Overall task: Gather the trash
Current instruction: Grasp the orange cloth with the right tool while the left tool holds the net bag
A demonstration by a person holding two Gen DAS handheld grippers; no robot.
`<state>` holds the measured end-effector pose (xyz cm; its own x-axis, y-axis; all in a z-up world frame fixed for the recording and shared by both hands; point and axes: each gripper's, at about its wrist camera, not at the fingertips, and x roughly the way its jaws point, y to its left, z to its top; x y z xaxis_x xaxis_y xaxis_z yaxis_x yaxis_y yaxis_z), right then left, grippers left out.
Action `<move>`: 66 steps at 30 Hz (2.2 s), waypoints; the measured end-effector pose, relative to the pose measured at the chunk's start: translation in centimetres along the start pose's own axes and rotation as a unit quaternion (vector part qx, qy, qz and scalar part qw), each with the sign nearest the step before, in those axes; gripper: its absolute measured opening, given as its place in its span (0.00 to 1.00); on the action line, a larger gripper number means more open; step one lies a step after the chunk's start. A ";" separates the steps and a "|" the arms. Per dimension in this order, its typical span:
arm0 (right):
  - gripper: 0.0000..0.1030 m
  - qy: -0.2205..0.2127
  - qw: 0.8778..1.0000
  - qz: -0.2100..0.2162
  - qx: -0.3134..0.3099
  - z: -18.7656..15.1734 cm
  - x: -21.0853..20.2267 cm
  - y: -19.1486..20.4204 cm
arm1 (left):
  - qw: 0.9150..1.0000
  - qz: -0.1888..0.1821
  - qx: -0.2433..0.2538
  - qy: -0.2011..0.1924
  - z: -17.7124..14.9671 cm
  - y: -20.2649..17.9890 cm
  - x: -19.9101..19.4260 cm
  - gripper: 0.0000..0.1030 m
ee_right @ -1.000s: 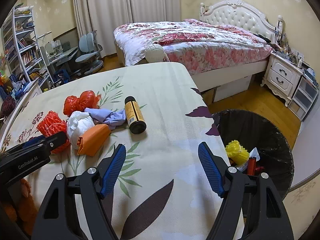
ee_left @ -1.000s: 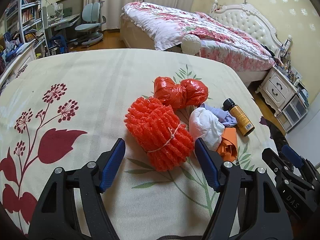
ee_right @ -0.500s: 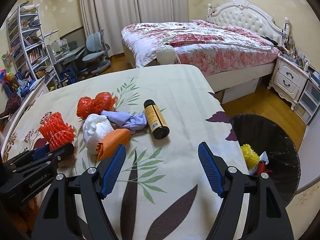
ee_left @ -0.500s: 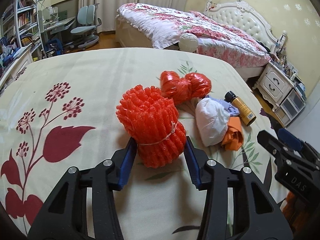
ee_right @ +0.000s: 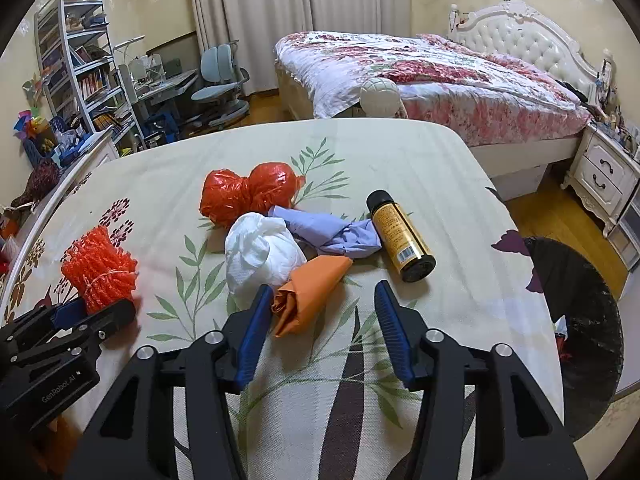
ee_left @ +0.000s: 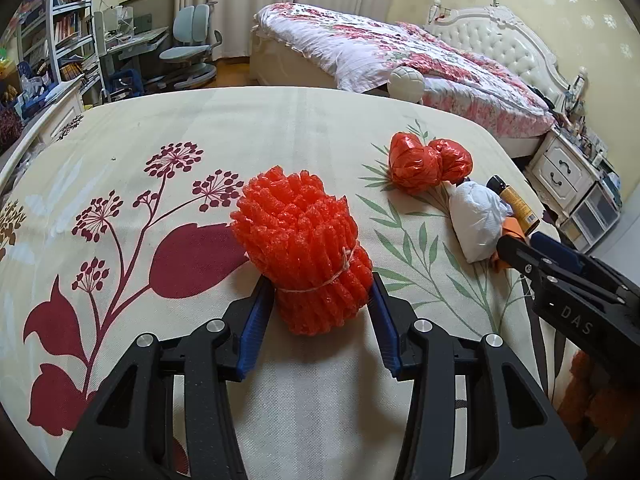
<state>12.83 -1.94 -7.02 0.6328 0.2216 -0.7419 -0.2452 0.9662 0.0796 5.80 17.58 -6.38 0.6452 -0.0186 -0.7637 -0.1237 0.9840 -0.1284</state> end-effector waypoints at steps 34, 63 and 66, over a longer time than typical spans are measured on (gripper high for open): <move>0.35 0.025 0.999 0.011 0.019 -1.8 -0.9 -1.7 | 1.000 -0.005 0.002 -0.004 -1.0 -0.3 -0.6 0.44; 0.57 0.026 0.999 0.008 0.045 -0.3 0.5 -0.9 | 1.000 -0.014 0.000 -0.003 -1.5 -0.1 -0.7 0.44; 0.48 0.024 0.999 0.006 0.038 -0.3 0.5 -0.2 | 1.000 -0.016 -0.001 -0.003 -1.4 -0.2 -0.7 0.44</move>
<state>12.98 -2.04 -7.59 0.5937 0.2284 -0.7716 -0.1956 0.9711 0.1369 4.31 17.18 -6.69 0.6533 -0.0488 -0.7555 -0.1044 0.9826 -0.1537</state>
